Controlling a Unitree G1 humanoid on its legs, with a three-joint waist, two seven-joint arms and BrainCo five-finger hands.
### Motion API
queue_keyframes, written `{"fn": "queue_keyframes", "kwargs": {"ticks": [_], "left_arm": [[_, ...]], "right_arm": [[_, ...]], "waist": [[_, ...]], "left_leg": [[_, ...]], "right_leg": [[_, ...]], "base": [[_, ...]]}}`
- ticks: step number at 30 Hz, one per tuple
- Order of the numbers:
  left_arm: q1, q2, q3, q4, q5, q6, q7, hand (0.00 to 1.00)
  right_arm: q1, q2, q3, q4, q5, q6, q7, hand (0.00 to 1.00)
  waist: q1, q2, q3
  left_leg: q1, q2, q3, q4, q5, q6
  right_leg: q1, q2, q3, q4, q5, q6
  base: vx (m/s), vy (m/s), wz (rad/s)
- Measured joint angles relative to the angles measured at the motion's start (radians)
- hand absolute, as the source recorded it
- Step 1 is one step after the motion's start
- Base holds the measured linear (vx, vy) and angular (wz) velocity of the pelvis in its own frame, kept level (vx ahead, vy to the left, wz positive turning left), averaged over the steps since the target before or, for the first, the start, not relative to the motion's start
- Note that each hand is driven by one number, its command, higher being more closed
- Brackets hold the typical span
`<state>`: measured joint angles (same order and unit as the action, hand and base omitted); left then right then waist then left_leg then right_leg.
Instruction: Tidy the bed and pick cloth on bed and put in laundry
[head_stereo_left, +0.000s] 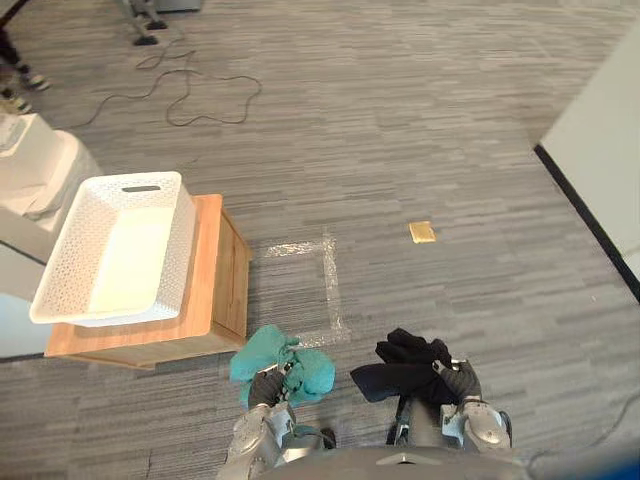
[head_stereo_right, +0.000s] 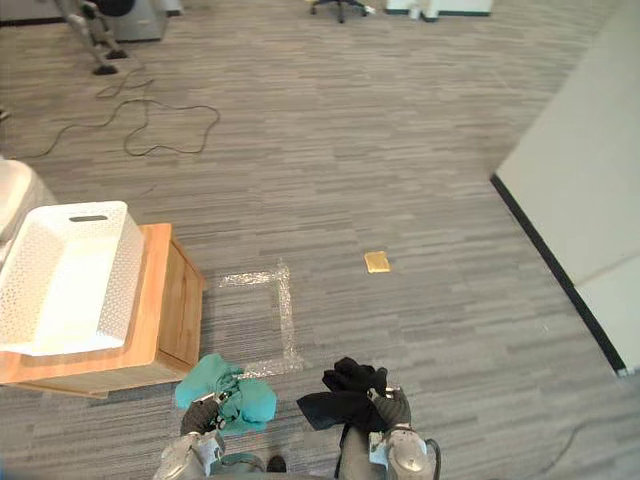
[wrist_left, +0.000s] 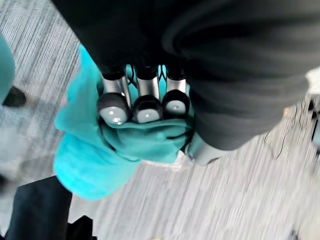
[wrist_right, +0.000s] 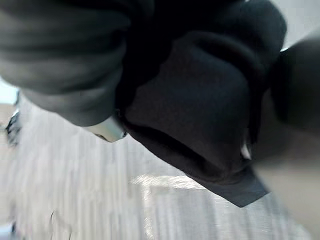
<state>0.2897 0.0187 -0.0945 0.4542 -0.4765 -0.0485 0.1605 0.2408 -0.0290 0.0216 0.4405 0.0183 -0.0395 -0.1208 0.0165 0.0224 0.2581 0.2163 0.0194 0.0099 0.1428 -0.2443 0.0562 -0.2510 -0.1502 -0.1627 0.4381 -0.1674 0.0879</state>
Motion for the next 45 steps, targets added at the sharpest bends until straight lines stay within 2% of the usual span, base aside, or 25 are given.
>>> {"fn": "queue_keyframes", "kwargs": {"ticks": [2, 3, 4, 5, 8, 10, 11, 13, 14, 15, 16, 19, 21, 23, 24, 25, 26, 28, 30, 32, 36, 38, 41, 44, 45], "left_arm": [[0.002, -0.003, 0.028, -0.003, 0.023, 0.0, 0.001, 1.0], [0.005, -0.005, 0.035, -0.006, 0.03, 0.001, 0.001, 1.0], [-0.002, -0.024, 0.038, -0.006, 0.038, 0.008, 0.008, 1.0], [0.002, -0.037, 0.035, -0.022, 0.041, 0.008, 0.01, 1.0], [0.012, -0.061, 0.031, -0.068, 0.067, 0.006, 0.01, 1.0], [0.013, -0.069, 0.042, -0.087, 0.067, 0.006, 0.011, 1.0], [0.015, -0.07, 0.049, -0.11, 0.067, 0.006, 0.011, 1.0], [0.019, -0.07, 0.06, -0.147, 0.064, 0.006, 0.011, 1.0], [0.028, -0.071, 0.068, -0.17, 0.064, 0.006, 0.011, 1.0], [0.029, -0.071, 0.07, -0.173, 0.063, 0.006, 0.011, 1.0], [0.032, -0.071, 0.068, -0.174, 0.062, 0.006, 0.011, 1.0], [0.042, -0.071, 0.07, -0.174, 0.062, 0.006, 0.01, 1.0], [0.044, -0.071, 0.071, -0.173, 0.062, 0.006, 0.008, 1.0], [0.049, -0.072, 0.074, -0.169, 0.062, 0.006, -0.002, 1.0], [0.048, -0.071, 0.081, -0.16, 0.063, 0.006, -0.004, 1.0], [0.038, -0.074, 0.096, -0.151, 0.064, 0.006, -0.002, 1.0], [0.036, -0.073, 0.099, -0.154, 0.066, 0.004, -0.002, 1.0], [0.036, -0.073, 0.102, -0.152, 0.077, 0.012, -0.003, 1.0], [0.037, -0.07, 0.1, -0.152, 0.105, 0.027, -0.008, 1.0], [0.051, -0.065, 0.101, -0.153, 0.121, 0.039, -0.01, 1.0], [0.08, -0.039, 0.098, -0.155, 0.154, 0.042, -0.008, 1.0], [0.082, -0.032, 0.098, -0.155, 0.155, 0.042, -0.007, 1.0], [0.074, -0.011, 0.102, -0.153, 0.164, 0.04, -0.001, 1.0], [0.065, -0.01, 0.1, -0.121, 0.174, 0.034, -0.001, 1.0], [0.064, -0.007, 0.099, -0.106, 0.174, 0.032, -0.001, 1.0]], "right_arm": [[-0.002, 0.004, 0.011, -0.015, 0.008, 0.001, 0.0, 1.0], [0.002, 0.005, 0.016, -0.03, 0.009, 0.001, 0.0, 1.0], [-0.005, -0.001, 0.017, -0.049, 0.01, 0.002, -0.002, 1.0], [-0.005, -0.006, 0.017, -0.063, 0.01, 0.003, -0.003, 1.0], [0.051, 0.007, 0.035, -0.173, 0.008, 0.004, 0.001, 1.0], [0.057, 0.013, 0.047, -0.183, 0.005, 0.004, 0.005, 1.0], [0.061, 0.013, 0.066, -0.192, 0.005, 0.004, 0.005, 1.0], [0.075, 0.012, 0.092, -0.228, 0.005, 0.004, 0.009, 1.0], [0.092, 0.01, 0.109, -0.256, 0.005, 0.003, 0.009, 1.0], [0.101, 0.01, 0.11, -0.268, 0.006, 0.001, 0.008, 1.0], [0.108, 0.01, 0.107, -0.267, 0.007, 0.001, 0.003, 1.0], [0.103, 0.009, 0.104, -0.265, 0.007, 0.001, -0.002, 1.0], [0.093, 0.005, 0.102, -0.252, 0.007, 0.002, -0.001, 1.0], [0.071, -0.013, 0.093, -0.209, 0.006, 0.003, 0.0, 1.0], [0.065, -0.022, 0.082, -0.186, 0.002, 0.005, -0.001, 1.0], [0.053, -0.021, 0.065, -0.161, -0.001, 0.013, -0.001, 1.0], [0.044, -0.019, 0.054, -0.136, -0.001, 0.013, -0.003, 1.0], [0.035, -0.019, 0.038, -0.127, -0.001, 0.014, -0.005, 1.0], [0.02, -0.014, 0.028, -0.11, -0.002, 0.014, -0.004, 1.0], [-0.004, -0.011, 0.036, -0.068, -0.003, 0.014, 0.001, 1.0], [-0.002, -0.005, 0.077, -0.06, -0.004, 0.012, 0.008, 1.0], [0.009, 0.002, 0.077, -0.06, -0.005, 0.012, 0.007, 1.0], [0.015, 0.005, 0.075, -0.074, -0.005, 0.011, 0.001, 1.0], [0.006, 0.01, 0.077, -0.08, -0.004, 0.01, -0.002, 1.0], [0.013, 0.015, 0.08, -0.091, -0.004, 0.009, -0.005, 1.0]], "waist": [[0.003, -0.028, -0.014], [0.003, -0.042, -0.019], [0.004, 0.008, 0.0], [0.007, 0.021, 0.004], [0.005, 0.021, 0.0], [-0.001, 0.03, -0.006], [0.003, 0.033, -0.008], [0.01, 0.042, -0.003], [0.012, 0.044, 0.003], [0.026, 0.051, 0.005], [0.044, 0.049, 0.006], [0.058, 0.051, 0.006], [0.058, 0.052, 0.006], [0.058, 0.057, 0.0], [0.058, 0.065, -0.014], [0.042, 0.048, -0.029], [0.031, 0.023, -0.036], [0.027, 0.014, -0.038], [0.029, -0.003, -0.046], [0.029, -0.016, -0.058], [-0.002, -0.01, -0.073], [-0.026, -0.013, -0.075], [-0.055, -0.014, -0.08], [-0.056, -0.011, -0.078], [-0.058, -0.033, -0.086]], "left_leg": [[0.019, 0.024, -0.012, 0.0, -0.058, -0.08], [0.031, 0.034, -0.023, 0.0, -0.084, -0.091], [0.046, 0.092, -0.021, 0.016, -0.122, -0.121], [0.044, 0.108, -0.018, 0.023, -0.112, -0.128], [0.079, 0.143, -0.023, 0.047, -0.036, -0.158], [0.058, 0.172, -0.023, 0.129, -0.036, -0.157], [-0.001, 0.198, -0.027, 0.264, -0.027, -0.141], [-0.133, 0.244, -0.032, 0.518, 0.063, -0.115], [-0.216, 0.283, -0.025, 0.682, 0.179, -0.116], [-0.266, 0.309, -0.002, 0.788, 0.215, -0.124], [-0.329, 0.331, 0.061, 0.895, 0.175, -0.102], [-0.46, 0.318, 0.228, 0.943, 0.062, -0.095], [-0.497, 0.29, 0.303, 0.866, 0.023, -0.095], [-0.494, 0.256, 0.461, 0.641, 0.033, -0.085], [-0.468, 0.239, 0.593, 0.532, 0.038, -0.003], [-0.436, 0.208, 0.674, 0.483, 0.023, 0.032], [-0.416, 0.186, 0.804, 0.448, 0.01, 0.111], [-0.37, 0.151, 0.913, 0.388, -0.053, 0.187], [-0.318, 0.075, 0.846, 0.267, -0.096, 0.161], [-0.241, 0.026, 0.755, 0.164, -0.073, 0.122], [-0.133, 0.008, 0.582, 0.078, -0.045, 0.062], [-0.112, 0.01, 0.507, 0.065, -0.035, 0.046], [-0.109, 0.031, 0.347, 0.046, -0.005, -0.005], [-0.114, 0.077, 0.246, 0.04, 0.016, -0.052], [-0.122, 0.08, 0.219, 0.04, 0.014, -0.092]], "right_leg": [[-0.011, 0.003, 0.102, -0.334, 0.167, 0.02], [-0.009, 0.002, 0.123, -0.359, 0.231, 0.028], [0.01, 0.057, 0.105, -0.312, 0.296, 0.0], [0.008, 0.07, 0.103, -0.281, 0.268, -0.011], [-0.05, 0.052, 0.055, 0.008, 0.061, -0.058], [-0.022, 0.064, 0.014, 0.033, 0.007, -0.073], [0.008, 0.079, -0.013, 0.021, -0.006, -0.088], [0.074, 0.101, -0.062, -0.022, -0.023, -0.107], [0.136, 0.119, -0.086, -0.061, -0.037, -0.12], [0.182, 0.125, -0.105, -0.092, -0.048, -0.137], [0.233, 0.127, -0.108, -0.124, -0.057, -0.144], [0.347, 0.111, -0.137, -0.213, -0.069, -0.132], [0.384, 0.087, -0.16, -0.235, -0.078, -0.105], [0.447, 0.054, -0.19, -0.245, -0.101, -0.047], [0.475, 0.044, -0.214, -0.246, -0.12, -0.01], [0.483, 0.022, -0.226, -0.245, -0.126, -0.001], [0.489, 0.005, -0.237, -0.248, -0.115, 0.013], [0.532, 0.012, -0.264, -0.259, -0.097, 0.023], [0.533, 0.005, -0.267, -0.16, -0.093, 0.026], [0.46, -0.035, -0.237, 0.127, -0.111, 0.02], [0.186, -0.107, -0.15, 0.677, -0.104, 0.007], [0.1, -0.117, -0.105, 0.737, -0.095, -0.007], [-0.034, -0.117, -0.036, 0.616, -0.102, -0.011], [-0.069, -0.03, 0.083, 0.288, -0.093, 0.007], [-0.044, -0.005, 0.153, 0.114, -0.056, 0.037]], "base": [[0.4, -0.375, 0.77], [0.43, -0.46, 0.74], [0.4, -0.447, 0.47], [0.45, -0.505, 0.49], [0.35, -0.371, 0.49], [0.3, -0.3, 0.47], [0.24, -0.275, 0.54], [0.24, -0.264, 0.58], [0.26, -0.2, 0.51], [0.32, -0.19, 0.42], [0.28, -0.112, 0.21], [0.31, -0.035, 0.28], [0.32, 0.069, 0.34], [0.45, 0.138, 0.48], [0.51, 0.136, 0.88], [0.62, 0.164, 1.35], [0.4, 0.101, 1.33], [0.5, 0.178, 1.41], [0.43, 0.156, 1.36], [0.42, 0.008, 1.22], [0.34, -0.113, 1.08], [0.34, -0.227, 1.59], [0.3, -0.341, 1.61], [0.21, -0.384, 1.18], [0.19, -0.515, 1.2]]}}
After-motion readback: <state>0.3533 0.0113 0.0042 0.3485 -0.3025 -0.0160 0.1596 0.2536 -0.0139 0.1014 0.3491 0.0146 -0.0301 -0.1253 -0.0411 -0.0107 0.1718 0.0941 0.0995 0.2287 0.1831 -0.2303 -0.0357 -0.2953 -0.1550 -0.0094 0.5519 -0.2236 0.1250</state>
